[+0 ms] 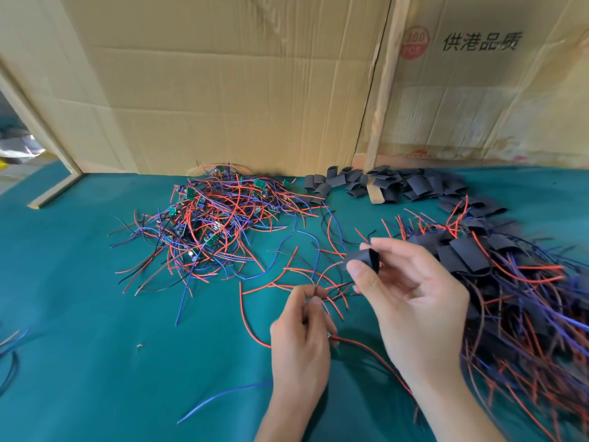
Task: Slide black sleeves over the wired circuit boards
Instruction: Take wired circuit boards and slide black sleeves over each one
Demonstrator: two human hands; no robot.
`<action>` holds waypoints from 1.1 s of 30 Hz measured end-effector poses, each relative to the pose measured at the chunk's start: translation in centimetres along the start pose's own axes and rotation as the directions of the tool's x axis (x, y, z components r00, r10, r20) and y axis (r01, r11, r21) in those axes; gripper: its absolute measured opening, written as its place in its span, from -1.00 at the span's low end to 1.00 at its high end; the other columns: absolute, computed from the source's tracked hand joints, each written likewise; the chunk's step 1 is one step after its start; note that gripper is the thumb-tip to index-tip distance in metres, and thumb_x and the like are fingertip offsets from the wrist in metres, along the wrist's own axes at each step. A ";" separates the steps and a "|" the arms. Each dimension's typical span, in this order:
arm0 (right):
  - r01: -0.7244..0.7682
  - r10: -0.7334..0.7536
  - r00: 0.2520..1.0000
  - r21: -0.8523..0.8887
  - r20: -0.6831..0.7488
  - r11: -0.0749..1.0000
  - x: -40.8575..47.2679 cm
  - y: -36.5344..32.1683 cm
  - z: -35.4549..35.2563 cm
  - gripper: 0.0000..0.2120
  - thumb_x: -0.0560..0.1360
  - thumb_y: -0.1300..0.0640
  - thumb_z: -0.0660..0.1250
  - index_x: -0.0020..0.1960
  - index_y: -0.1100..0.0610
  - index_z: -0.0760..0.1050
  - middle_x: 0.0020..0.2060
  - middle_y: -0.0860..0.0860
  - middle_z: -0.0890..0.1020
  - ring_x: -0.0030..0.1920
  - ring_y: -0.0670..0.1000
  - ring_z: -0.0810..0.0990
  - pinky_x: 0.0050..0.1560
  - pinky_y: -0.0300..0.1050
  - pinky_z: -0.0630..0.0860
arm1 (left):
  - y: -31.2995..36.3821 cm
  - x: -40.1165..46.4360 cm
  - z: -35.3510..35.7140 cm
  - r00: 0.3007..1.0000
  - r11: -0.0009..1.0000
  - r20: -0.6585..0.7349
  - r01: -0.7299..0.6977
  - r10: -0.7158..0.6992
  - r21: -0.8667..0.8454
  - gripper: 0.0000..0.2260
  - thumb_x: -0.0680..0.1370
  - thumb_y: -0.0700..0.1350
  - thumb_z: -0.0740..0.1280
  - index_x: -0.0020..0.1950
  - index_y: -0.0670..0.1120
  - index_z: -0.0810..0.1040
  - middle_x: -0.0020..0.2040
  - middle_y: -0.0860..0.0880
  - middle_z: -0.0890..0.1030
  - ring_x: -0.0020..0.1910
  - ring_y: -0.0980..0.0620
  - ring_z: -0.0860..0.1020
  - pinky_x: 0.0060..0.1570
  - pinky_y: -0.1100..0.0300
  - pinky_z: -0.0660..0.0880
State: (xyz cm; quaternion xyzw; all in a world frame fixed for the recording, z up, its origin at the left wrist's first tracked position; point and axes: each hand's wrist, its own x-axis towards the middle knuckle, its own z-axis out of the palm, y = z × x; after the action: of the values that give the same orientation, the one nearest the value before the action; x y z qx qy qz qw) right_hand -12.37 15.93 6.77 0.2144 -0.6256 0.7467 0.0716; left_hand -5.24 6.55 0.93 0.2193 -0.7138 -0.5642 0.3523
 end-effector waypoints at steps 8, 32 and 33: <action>-0.297 0.272 0.941 0.103 0.202 0.949 -0.1 2.2 0.2 -0.69 0.34 0.32 0.63 -0.02 0.07 0.64 -0.16 0.11 0.76 -0.31 0.03 0.66 -0.28 -0.21 0.58 | 0.2 -0.3 -0.2 0.984 0.994 0.154 -0.096 0.087 0.054 -0.81 0.57 -0.19 0.23 0.01 0.03 0.59 -0.23 0.02 0.63 -0.29 0.04 0.54 -0.24 0.04 0.54; -0.431 0.380 0.863 0.092 0.334 0.898 0.9 2.3 -0.9 -0.78 0.31 0.18 0.57 -0.05 0.11 0.68 -0.17 0.17 0.74 -0.33 0.04 0.57 -0.30 -0.21 0.52 | -0.3 0.7 -1.6 0.969 0.835 0.126 0.247 -0.213 -0.491 -0.90 0.38 -0.23 0.49 -0.12 -0.11 0.71 -0.15 -0.09 0.69 -0.35 0.04 0.56 -0.26 0.27 0.52; -0.437 0.377 0.855 0.106 0.355 0.893 0.8 2.3 -0.9 -0.78 0.31 0.20 0.56 -0.05 0.14 0.68 -0.17 0.19 0.74 -0.33 0.04 0.57 -0.31 -0.20 0.52 | -0.3 0.7 -1.7 0.966 0.823 0.142 0.258 -0.215 -0.506 -0.90 0.38 -0.21 0.49 -0.12 -0.12 0.71 -0.15 -0.11 0.68 -0.34 0.03 0.55 -0.27 0.26 0.52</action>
State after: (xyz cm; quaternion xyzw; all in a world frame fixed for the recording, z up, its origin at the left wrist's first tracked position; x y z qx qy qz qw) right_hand -14.16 16.16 4.91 0.2024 -0.5888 0.7530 -0.2127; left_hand -4.51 4.86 1.02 0.1803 -0.5150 -0.7835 0.2973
